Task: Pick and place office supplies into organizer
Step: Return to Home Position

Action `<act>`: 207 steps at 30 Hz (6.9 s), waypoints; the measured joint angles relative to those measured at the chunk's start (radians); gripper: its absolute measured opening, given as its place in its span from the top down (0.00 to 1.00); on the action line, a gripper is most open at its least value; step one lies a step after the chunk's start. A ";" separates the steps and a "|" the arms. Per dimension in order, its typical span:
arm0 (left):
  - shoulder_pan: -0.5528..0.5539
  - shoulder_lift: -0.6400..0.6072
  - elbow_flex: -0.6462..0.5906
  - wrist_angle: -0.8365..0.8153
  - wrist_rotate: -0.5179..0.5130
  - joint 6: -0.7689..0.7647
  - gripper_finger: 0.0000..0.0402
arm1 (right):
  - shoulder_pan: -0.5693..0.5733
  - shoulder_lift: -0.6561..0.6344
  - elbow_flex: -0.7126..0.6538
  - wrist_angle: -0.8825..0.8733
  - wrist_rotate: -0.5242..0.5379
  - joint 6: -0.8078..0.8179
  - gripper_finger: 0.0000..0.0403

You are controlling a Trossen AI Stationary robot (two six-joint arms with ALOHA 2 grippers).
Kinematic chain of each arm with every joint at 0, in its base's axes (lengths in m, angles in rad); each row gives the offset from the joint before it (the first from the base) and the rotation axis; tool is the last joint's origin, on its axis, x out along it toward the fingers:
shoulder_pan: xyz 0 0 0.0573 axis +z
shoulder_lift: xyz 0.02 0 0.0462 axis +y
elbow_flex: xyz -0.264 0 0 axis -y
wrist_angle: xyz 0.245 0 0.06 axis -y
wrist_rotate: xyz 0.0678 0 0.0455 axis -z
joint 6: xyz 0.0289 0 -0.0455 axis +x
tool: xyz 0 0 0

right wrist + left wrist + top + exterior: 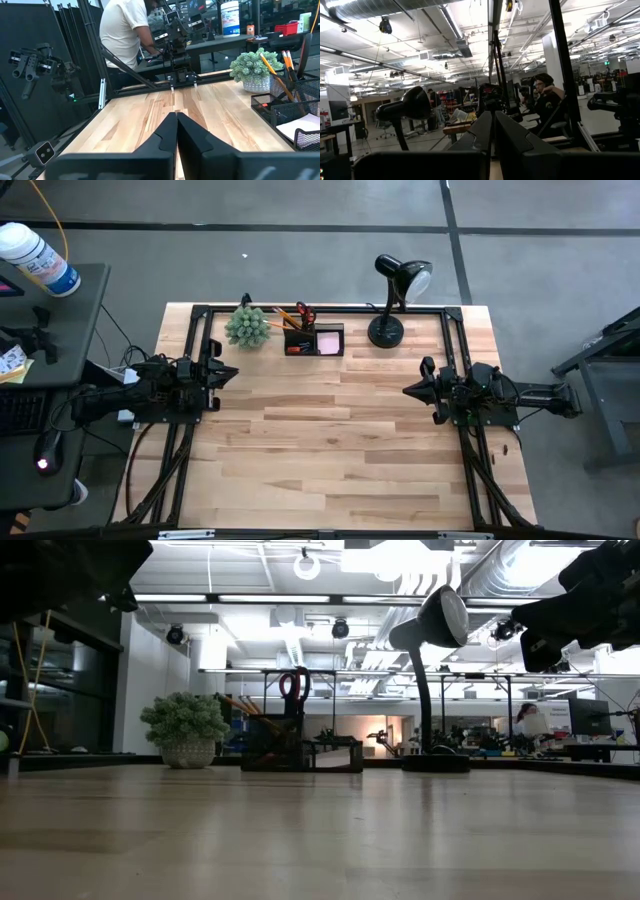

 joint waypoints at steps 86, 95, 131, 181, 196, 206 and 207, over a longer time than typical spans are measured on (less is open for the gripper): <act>0.000 0.000 0.000 0.000 0.000 0.000 0.97 | 0.000 0.000 0.000 0.000 0.000 0.000 1.00; 0.000 0.000 0.000 0.000 0.000 0.000 0.97 | 0.000 0.000 0.000 0.000 0.000 0.000 0.99; 0.000 0.000 0.000 0.000 0.000 0.000 0.97 | 0.000 0.000 0.000 0.000 0.000 0.000 0.99; 0.000 0.000 0.000 0.000 0.000 0.000 0.97 | 0.000 0.000 0.000 0.000 0.000 0.000 0.99; 0.000 0.000 0.000 0.000 0.000 0.000 0.97 | 0.000 0.000 0.000 0.000 0.000 0.000 1.00; 0.000 0.000 0.000 0.000 0.000 0.000 0.97 | 0.000 0.000 0.000 0.000 0.000 0.000 0.99; 0.000 0.000 0.000 0.000 0.000 0.000 0.97 | 0.000 0.000 0.000 0.000 0.000 0.000 1.00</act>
